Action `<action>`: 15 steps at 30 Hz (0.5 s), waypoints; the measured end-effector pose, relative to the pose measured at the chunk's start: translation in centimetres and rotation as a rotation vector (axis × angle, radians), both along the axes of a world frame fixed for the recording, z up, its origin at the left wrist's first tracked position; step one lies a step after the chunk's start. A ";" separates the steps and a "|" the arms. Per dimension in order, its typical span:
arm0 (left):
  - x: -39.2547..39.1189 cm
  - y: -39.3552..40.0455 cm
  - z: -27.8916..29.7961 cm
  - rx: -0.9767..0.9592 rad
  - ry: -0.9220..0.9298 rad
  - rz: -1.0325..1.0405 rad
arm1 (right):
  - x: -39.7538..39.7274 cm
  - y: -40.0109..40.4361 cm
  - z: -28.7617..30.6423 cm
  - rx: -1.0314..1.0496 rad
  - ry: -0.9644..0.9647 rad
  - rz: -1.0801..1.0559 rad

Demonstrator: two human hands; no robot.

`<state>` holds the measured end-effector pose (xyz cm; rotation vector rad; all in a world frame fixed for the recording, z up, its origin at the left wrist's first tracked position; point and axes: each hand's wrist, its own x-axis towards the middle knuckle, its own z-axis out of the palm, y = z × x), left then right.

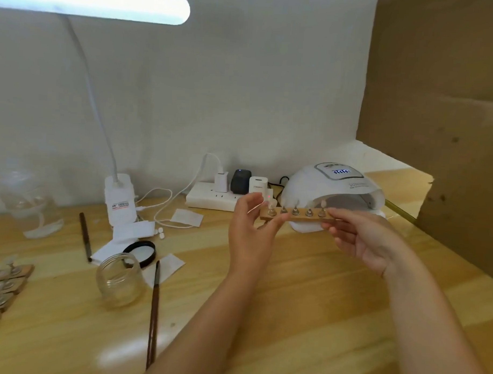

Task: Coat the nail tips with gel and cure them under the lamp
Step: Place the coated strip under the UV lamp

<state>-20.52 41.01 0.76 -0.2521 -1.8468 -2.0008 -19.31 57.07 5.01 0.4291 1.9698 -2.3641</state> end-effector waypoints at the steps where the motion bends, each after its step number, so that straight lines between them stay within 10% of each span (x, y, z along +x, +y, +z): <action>1: -0.1 0.2 -0.3 -0.014 -0.010 -0.022 | 0.0 0.8 -0.1 0.016 -0.008 -0.035; 15: -0.7 -0.7 -1.9 -0.270 -0.102 -0.118 | 0.0 7.1 -3.3 -0.024 -0.026 -0.591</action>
